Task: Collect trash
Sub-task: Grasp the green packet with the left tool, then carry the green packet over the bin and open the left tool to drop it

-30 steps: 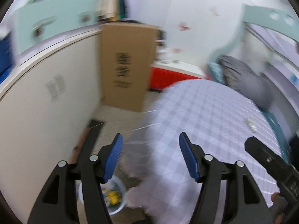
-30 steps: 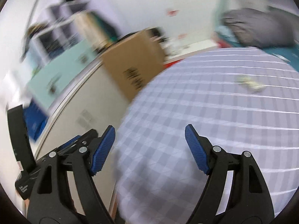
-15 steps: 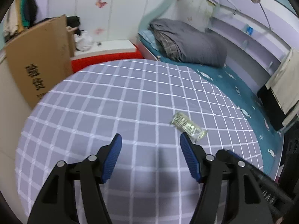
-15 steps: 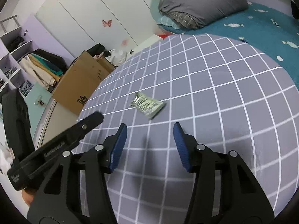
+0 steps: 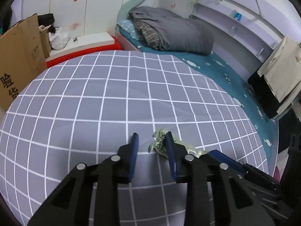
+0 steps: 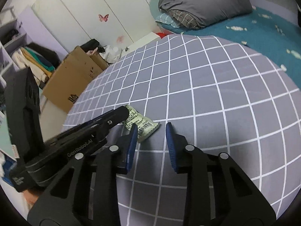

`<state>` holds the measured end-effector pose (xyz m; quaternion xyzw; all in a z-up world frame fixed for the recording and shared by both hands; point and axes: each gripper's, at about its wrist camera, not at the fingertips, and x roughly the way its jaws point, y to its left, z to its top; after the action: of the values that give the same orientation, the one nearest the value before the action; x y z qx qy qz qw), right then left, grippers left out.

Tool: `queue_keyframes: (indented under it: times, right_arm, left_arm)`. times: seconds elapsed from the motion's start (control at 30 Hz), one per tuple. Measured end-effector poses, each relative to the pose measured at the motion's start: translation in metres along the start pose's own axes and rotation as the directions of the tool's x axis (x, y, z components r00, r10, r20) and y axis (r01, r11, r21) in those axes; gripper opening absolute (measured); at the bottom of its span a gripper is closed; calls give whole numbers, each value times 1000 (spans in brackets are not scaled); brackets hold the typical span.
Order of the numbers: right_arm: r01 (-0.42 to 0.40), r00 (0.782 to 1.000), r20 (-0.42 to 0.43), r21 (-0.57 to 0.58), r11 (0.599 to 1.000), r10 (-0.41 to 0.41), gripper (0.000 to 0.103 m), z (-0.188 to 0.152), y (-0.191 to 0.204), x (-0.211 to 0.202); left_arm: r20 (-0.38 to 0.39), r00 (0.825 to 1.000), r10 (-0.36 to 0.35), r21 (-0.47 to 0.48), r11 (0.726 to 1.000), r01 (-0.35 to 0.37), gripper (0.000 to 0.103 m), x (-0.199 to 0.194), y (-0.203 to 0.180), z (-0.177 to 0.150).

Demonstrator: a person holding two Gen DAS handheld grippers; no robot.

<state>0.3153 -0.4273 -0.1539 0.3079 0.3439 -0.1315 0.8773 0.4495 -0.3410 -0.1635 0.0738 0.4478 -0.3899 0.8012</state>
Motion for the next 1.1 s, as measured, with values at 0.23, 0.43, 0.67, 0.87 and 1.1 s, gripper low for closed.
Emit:
queue_keyframes:
  times: [0.23, 0.43, 0.67, 0.87, 1.1]
  right_arm:
    - [9, 1000, 8, -20, 1000, -9, 20, -5, 7, 5]
    - [-37, 999, 18, -9, 999, 37, 17, -11, 10, 4]
    - [-83, 996, 17, -21, 996, 83, 17, -18, 30, -5]
    - [-133, 991, 7, -64, 989, 134, 17, -31, 64, -16]
    - [-200, 980, -14, -136, 970, 200, 17, -58, 121, -33]
  left_arm:
    - [-3, 999, -41, 16, 999, 41, 10, 4, -2, -4]
    - [29, 1000, -12, 9, 1000, 12, 8, -10, -1, -21]
    - [66, 998, -2, -34, 999, 4, 8, -37, 12, -37]
    - [115, 993, 34, -77, 997, -26, 8, -76, 28, -55]
    - [173, 980, 98, -139, 988, -74, 8, -138, 59, -86]
